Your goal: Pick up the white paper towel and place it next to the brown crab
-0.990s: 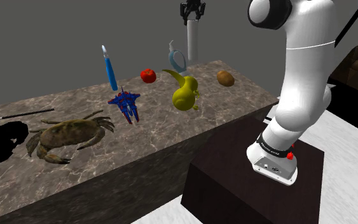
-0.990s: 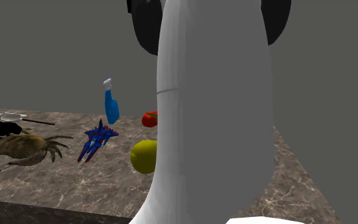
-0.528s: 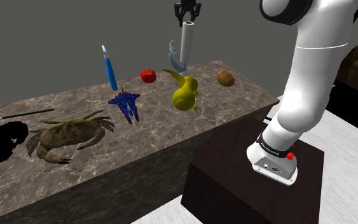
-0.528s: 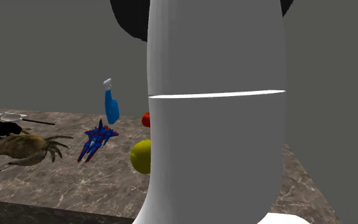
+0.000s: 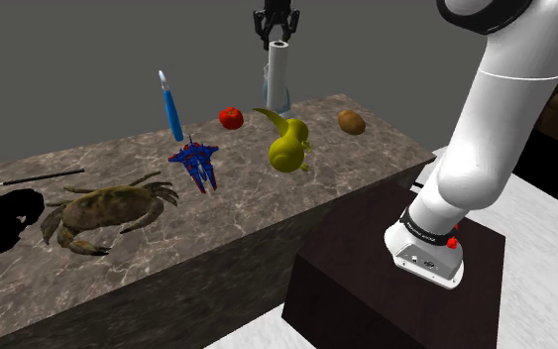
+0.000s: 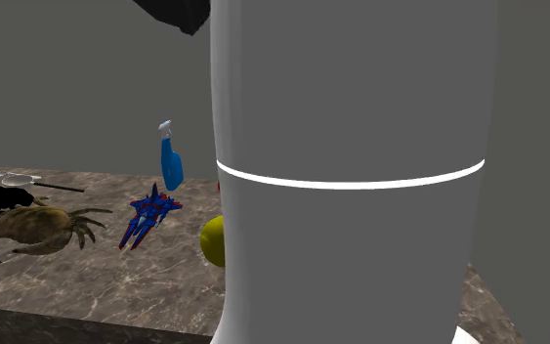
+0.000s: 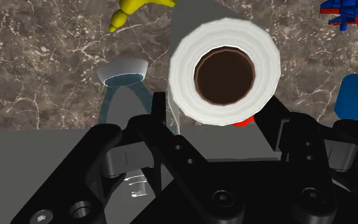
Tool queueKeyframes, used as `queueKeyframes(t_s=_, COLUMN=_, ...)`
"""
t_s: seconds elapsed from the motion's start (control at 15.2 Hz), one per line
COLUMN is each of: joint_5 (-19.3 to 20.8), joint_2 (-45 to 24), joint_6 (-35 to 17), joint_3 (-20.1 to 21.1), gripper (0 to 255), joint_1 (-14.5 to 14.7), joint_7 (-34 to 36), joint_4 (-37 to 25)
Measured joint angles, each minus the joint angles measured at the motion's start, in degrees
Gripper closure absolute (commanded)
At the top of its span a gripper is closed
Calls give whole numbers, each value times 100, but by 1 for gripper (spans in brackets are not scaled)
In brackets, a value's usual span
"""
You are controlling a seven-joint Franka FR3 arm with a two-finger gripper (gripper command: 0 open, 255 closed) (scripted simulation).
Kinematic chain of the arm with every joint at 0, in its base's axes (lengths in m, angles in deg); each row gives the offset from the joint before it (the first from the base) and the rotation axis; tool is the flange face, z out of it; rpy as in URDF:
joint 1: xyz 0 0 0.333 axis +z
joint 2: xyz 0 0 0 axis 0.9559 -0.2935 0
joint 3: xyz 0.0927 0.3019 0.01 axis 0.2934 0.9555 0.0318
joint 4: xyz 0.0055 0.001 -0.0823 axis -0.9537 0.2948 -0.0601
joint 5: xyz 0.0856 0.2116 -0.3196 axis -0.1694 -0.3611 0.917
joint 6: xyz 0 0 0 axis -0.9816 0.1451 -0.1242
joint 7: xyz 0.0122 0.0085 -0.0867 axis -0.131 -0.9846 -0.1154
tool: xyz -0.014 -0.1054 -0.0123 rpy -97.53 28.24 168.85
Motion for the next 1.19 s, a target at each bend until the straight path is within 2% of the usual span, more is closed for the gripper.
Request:
queueKeyframes(t_s=0.13, joint_5=50, joint_2=231, joint_6=-77, joint_3=103, gripper=255, joint_1=169, joint_7=268, joint_4=315)
queueKeyframes(t_s=0.46, joint_5=116, joint_2=469, joint_6=-116, joint_3=383, gripper=255, joint_1=557, joint_7=939, joint_4=610)
queueKeyframes(t_s=1.19, joint_5=204, joint_2=485, joint_6=-30, joint_3=1030, gripper=255, joint_1=1377, joint_7=2407, joint_4=589)
